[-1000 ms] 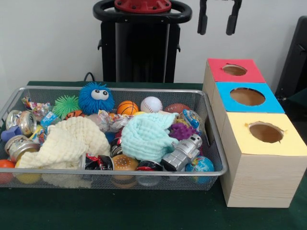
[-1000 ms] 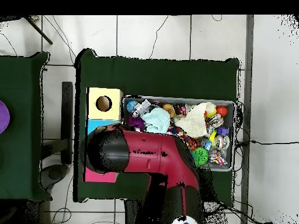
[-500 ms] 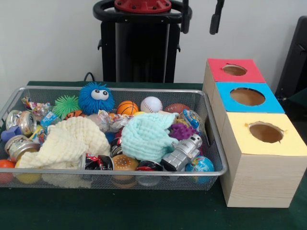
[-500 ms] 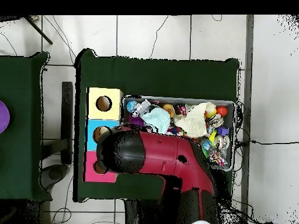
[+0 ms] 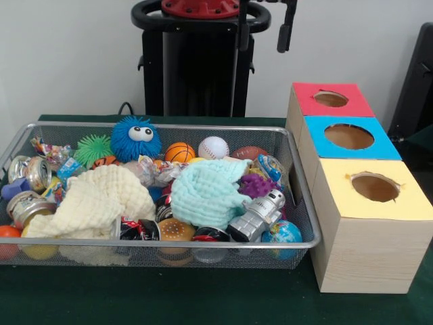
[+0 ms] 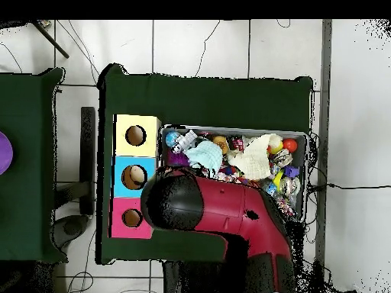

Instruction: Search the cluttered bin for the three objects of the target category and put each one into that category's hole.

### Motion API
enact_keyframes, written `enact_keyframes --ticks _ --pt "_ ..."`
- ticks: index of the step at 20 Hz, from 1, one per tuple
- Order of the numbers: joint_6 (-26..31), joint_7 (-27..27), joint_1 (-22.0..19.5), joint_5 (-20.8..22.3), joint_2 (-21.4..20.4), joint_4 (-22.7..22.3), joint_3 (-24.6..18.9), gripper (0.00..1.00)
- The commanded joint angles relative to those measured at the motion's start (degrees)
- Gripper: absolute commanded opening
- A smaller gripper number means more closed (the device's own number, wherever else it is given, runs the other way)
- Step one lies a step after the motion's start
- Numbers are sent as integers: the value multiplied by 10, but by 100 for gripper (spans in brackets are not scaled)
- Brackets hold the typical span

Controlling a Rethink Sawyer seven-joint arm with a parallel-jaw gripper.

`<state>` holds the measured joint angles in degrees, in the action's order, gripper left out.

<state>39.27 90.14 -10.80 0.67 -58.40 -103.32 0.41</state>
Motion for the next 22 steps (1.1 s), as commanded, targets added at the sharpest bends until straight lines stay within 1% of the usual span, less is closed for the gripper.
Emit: enact_keyframes --ticks 1,4,10,15,19,22 --pt "-42 17 -5 18 10 -62 -47 100" --pt "-54 28 4 25 19 -60 -44 100" --pt "-98 39 8 32 45 -71 -48 100" --pt "-140 47 9 36 62 -86 -50 100" --pt "-189 53 8 44 79 -101 -50 100" --pt "-207 54 8 45 86 -106 -50 100"
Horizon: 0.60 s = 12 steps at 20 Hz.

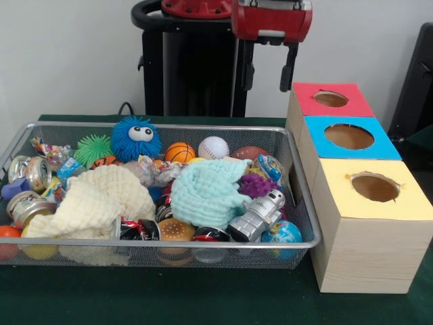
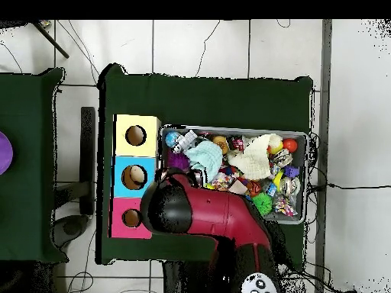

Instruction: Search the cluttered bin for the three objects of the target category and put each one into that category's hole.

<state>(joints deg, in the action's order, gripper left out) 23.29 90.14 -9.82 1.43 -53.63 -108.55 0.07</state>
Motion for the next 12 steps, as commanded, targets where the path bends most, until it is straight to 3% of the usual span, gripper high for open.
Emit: enact_keyframes --ticks 1,12 --pt "-53 53 -3 37 42 -55 -46 100" --pt "-94 54 -13 33 66 -66 -49 100"
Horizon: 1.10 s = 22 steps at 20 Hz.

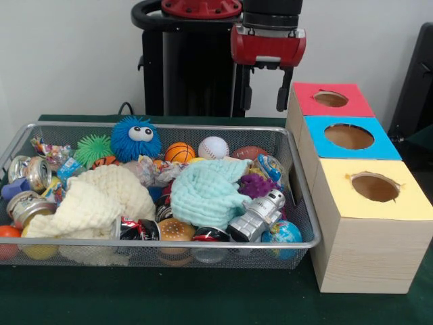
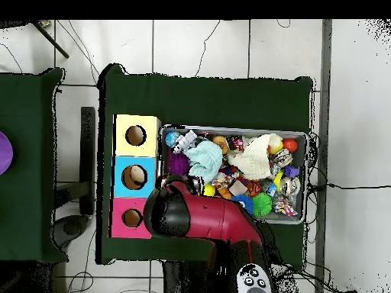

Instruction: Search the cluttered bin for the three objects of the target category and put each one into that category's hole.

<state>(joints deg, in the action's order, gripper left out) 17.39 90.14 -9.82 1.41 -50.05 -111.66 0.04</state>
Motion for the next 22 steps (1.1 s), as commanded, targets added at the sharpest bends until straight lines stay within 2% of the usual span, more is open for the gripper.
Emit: enact_keyframes --ticks 1,11,22 --pt "-38 55 -13 34 32 -36 -48 100" --pt "-82 66 -5 45 56 -42 -38 100" --pt "-134 68 -12 63 86 -31 -61 100"
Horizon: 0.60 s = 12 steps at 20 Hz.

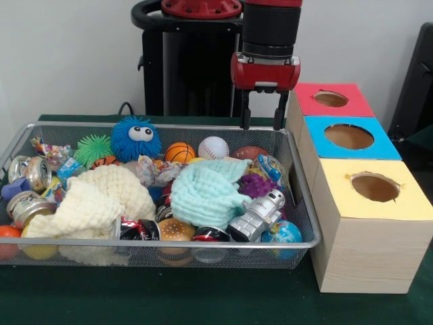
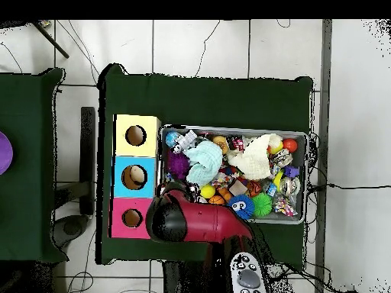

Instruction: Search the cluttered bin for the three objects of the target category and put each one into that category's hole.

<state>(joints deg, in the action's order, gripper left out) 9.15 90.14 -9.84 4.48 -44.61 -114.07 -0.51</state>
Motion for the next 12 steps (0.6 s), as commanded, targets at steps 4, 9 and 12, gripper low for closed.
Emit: enact_keyframes --ticks 4,9,12 --pt "-66 73 -9 37 44 0 -55 100" --pt "-84 76 -8 44 56 3 -53 100" --pt "-103 78 -7 51 67 6 -51 100"
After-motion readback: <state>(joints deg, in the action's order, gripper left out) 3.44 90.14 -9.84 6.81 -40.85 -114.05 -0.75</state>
